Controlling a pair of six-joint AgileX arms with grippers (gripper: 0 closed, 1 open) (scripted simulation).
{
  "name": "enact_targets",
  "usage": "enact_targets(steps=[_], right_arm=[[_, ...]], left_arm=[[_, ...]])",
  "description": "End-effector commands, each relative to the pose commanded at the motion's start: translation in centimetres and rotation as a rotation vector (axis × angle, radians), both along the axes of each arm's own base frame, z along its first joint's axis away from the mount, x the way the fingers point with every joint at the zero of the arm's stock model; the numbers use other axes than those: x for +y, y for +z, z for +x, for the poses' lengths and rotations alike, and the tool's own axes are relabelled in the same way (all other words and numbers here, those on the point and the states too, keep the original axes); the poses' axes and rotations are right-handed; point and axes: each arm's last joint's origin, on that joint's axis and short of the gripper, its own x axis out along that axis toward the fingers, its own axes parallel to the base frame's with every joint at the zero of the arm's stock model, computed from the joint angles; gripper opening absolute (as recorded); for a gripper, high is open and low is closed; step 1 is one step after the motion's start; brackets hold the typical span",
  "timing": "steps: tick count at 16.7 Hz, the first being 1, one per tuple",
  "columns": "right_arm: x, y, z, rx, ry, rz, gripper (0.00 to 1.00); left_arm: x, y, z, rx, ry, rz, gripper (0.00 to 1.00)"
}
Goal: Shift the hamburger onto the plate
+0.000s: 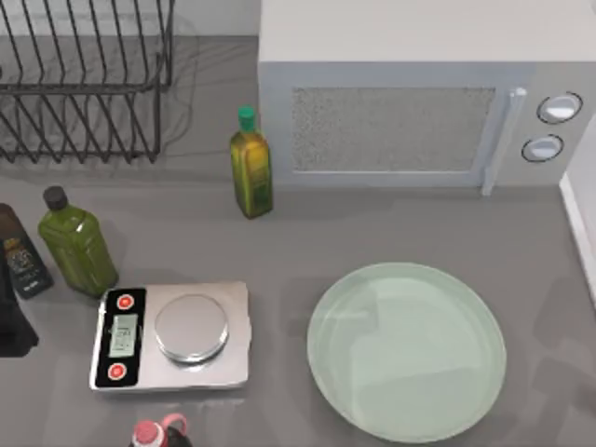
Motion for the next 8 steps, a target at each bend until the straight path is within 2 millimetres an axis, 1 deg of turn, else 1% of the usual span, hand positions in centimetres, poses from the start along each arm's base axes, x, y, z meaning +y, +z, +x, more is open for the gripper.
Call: enact_targets(steps=[3,8], right_arm=[[0.07,-0.08,0.74,0.061,0.048,-0.004,1.0],[0.0,-0.17,0.69,0.059,0.044,-0.004,1.0]], left_arm=[[0.0,0.0,0.0,0.0,0.0,0.0,1.0],[0.0,0.0,0.0,0.0,0.0,0.0,1.0]])
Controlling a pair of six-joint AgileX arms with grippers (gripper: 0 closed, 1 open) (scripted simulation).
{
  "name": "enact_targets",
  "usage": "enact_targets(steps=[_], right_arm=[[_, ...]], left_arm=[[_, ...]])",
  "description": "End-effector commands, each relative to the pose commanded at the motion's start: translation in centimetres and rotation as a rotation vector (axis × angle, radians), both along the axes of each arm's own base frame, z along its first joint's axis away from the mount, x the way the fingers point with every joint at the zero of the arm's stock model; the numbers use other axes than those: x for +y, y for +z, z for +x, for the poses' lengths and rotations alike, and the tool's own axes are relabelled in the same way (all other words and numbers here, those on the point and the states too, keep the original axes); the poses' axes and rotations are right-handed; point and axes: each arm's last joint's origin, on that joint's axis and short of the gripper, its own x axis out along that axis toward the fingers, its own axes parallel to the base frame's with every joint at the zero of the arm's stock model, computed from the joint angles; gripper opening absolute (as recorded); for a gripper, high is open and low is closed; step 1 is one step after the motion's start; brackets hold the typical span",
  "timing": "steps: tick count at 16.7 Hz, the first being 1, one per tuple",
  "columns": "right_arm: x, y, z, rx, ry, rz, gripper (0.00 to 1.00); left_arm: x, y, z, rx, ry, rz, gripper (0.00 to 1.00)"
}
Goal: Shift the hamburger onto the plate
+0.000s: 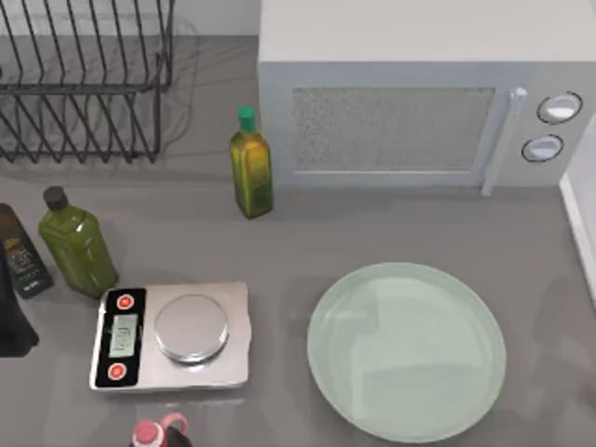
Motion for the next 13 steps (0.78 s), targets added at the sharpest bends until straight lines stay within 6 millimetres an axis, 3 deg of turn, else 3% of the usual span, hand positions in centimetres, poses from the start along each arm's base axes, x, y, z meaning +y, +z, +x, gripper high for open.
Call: enact_targets(steps=[3,9,13], right_arm=[[0.1,-1.5,0.2,0.006,0.003,0.0,1.0],[0.1,-6.9,0.3,-0.005,0.004,0.0,1.0],[0.1,-7.9,0.0,0.002,0.005,0.0,1.0]], left_arm=[[0.0,0.0,0.0,0.0,0.0,0.0,1.0],[0.0,0.0,0.0,0.0,0.0,0.0,1.0],[0.0,0.0,0.0,0.0,0.0,0.0,1.0]])
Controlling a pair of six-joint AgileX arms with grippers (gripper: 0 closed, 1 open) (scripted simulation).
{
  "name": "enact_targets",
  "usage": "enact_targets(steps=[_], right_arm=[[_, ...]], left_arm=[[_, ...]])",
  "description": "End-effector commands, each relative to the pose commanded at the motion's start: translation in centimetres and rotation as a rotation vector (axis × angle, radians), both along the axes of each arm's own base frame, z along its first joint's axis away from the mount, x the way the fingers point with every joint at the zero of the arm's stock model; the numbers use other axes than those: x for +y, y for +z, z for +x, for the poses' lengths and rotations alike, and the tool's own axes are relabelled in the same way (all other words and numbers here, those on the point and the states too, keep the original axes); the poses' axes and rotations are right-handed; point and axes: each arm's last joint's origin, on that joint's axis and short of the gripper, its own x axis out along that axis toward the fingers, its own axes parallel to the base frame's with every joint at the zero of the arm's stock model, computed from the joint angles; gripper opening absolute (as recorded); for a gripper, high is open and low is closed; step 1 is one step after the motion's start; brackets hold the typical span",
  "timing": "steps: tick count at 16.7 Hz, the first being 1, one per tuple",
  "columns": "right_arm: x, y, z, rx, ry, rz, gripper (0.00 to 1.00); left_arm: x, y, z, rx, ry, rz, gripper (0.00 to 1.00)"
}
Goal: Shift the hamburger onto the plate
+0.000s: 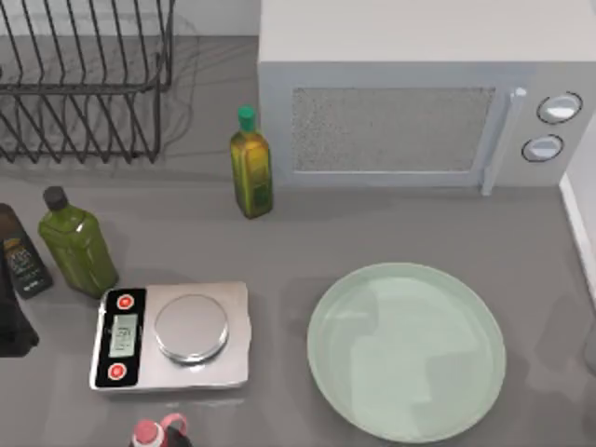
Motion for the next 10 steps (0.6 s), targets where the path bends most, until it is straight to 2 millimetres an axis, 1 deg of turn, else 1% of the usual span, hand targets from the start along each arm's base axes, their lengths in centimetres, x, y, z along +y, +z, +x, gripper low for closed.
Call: enact_targets(steps=[2,10], right_arm=[[0.0,0.0,0.0,0.0,0.0,0.0,1.0],[0.0,0.0,0.0,0.0,0.0,0.0,0.4]], left_arm=[[0.0,0.0,0.0,0.0,0.0,0.0,1.0],[0.0,0.0,0.0,0.0,0.0,0.0,1.0]])
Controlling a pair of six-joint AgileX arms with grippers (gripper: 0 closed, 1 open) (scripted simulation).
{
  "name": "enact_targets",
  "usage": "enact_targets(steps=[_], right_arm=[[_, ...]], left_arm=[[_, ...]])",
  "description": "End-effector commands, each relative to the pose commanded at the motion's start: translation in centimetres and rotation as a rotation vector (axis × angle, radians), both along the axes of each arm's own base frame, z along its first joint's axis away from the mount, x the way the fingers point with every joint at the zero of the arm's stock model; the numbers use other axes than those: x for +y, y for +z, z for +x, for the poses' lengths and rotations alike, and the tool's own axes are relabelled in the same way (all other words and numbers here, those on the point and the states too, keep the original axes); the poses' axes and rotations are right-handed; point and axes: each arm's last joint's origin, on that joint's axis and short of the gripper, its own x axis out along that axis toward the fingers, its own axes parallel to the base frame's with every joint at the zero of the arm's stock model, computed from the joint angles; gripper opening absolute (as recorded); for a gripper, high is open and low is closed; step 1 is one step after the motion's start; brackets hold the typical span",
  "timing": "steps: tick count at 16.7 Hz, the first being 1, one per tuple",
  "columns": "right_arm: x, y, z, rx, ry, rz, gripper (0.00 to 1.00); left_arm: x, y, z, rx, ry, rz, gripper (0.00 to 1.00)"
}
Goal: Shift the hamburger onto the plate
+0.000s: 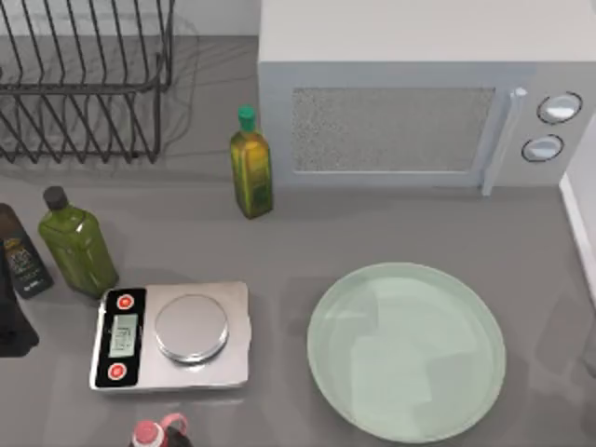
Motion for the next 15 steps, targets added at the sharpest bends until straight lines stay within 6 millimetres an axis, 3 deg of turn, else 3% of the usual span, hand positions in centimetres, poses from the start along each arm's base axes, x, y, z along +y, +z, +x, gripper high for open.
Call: enact_targets(steps=[5,13,14,15], right_arm=[[0.0,0.0,0.0,0.0,0.0,0.0,0.02],[0.0,0.0,0.0,0.0,0.0,0.0,0.0],[0.0,2.2,0.2,-0.006,-0.019,0.007,0.0],[0.0,2.3,0.2,-0.006,-0.018,0.007,0.0]], left_arm=[[0.0,0.0,0.0,0.0,0.0,0.0,1.0],[0.0,0.0,0.0,0.0,0.0,0.0,1.0],[0.0,0.0,0.0,0.0,0.0,0.0,1.0],[0.0,0.0,0.0,0.0,0.0,0.0,1.0]])
